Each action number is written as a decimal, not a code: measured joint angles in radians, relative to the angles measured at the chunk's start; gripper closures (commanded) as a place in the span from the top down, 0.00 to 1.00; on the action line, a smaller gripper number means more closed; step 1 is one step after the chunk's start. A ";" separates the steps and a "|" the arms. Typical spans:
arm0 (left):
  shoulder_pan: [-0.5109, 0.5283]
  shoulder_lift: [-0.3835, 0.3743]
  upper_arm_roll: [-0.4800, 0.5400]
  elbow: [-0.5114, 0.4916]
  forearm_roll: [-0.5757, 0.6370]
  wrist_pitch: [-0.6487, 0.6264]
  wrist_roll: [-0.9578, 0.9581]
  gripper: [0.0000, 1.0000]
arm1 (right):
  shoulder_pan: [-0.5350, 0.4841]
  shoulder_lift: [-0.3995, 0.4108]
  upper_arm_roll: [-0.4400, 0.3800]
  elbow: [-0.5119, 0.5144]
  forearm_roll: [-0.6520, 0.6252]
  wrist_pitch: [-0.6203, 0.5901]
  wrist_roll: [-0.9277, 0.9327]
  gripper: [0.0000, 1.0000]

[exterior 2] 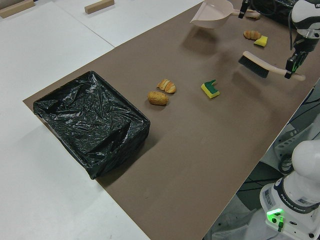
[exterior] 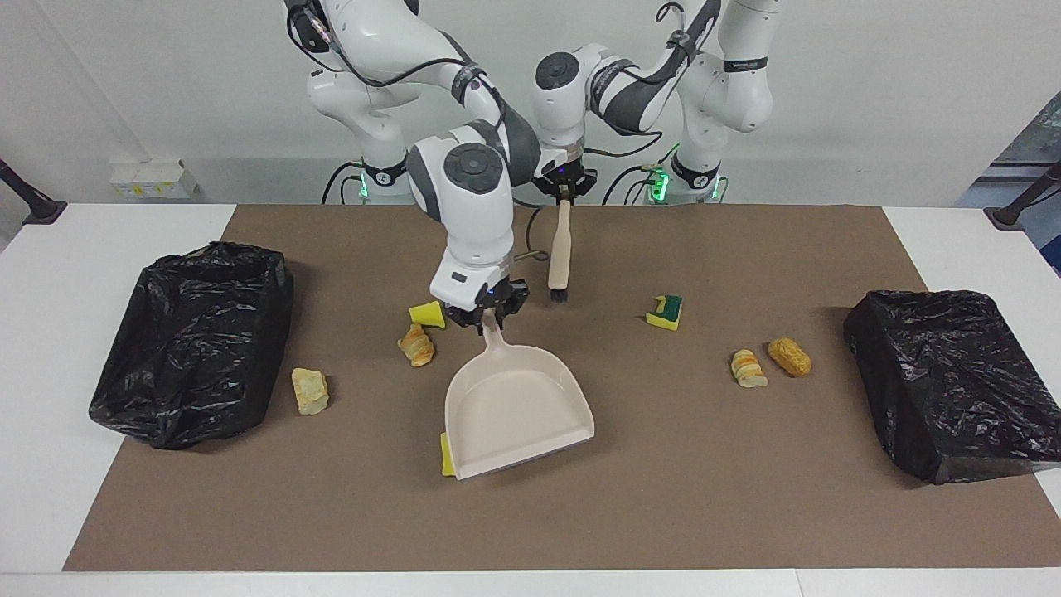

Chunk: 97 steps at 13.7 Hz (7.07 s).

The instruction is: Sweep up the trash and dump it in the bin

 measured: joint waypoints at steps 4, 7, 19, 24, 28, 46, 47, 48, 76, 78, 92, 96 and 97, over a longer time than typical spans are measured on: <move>0.272 -0.085 0.012 0.003 0.089 -0.071 0.182 0.00 | -0.058 -0.010 -0.001 -0.019 0.000 -0.058 -0.417 0.00; 0.480 -0.064 0.013 -0.001 0.108 -0.045 0.364 0.00 | -0.071 -0.017 -0.001 -0.046 -0.079 -0.064 -0.624 0.00; 0.921 0.244 0.012 0.114 0.277 0.149 0.644 0.00 | -0.011 -0.075 0.010 -0.201 -0.154 -0.045 -0.901 0.00; 0.871 0.245 -0.017 0.083 0.277 0.114 0.650 0.00 | -0.001 -0.076 0.010 -0.234 -0.171 -0.018 -1.033 0.00; 0.721 0.242 -0.027 0.082 0.149 0.105 0.635 0.00 | 0.008 -0.080 0.010 -0.242 -0.190 -0.014 -1.078 0.00; 0.354 0.028 -0.032 -0.162 0.035 0.047 -0.301 0.00 | 0.005 -0.098 0.008 -0.283 -0.190 0.016 -1.080 0.00; 0.355 0.050 -0.027 -0.165 0.033 0.093 -0.301 0.00 | 0.004 -0.100 0.008 -0.286 -0.190 0.017 -1.080 0.00; 0.358 0.073 -0.022 -0.162 0.033 0.133 -0.293 0.00 | 0.004 -0.102 0.008 -0.289 -0.190 0.017 -1.080 0.00; 0.133 0.280 0.001 0.244 -0.279 0.117 0.176 0.00 | -0.008 -0.155 0.005 -0.408 -0.247 0.114 -1.077 0.00; 0.205 0.276 0.008 0.245 -0.182 0.102 0.177 0.00 | -0.009 -0.155 0.005 -0.410 -0.247 0.115 -1.077 0.00; 0.606 0.534 0.004 0.435 0.055 0.094 0.681 0.00 | -0.009 -0.155 0.005 -0.410 -0.247 0.115 -1.077 0.00; 0.533 0.536 -0.017 0.431 0.054 0.011 0.683 0.00 | -0.009 -0.155 0.005 -0.410 -0.247 0.115 -1.077 0.00; 0.509 0.535 -0.019 0.427 0.046 -0.007 0.682 0.00 | -0.009 -0.155 0.005 -0.411 -0.247 0.115 -1.077 0.00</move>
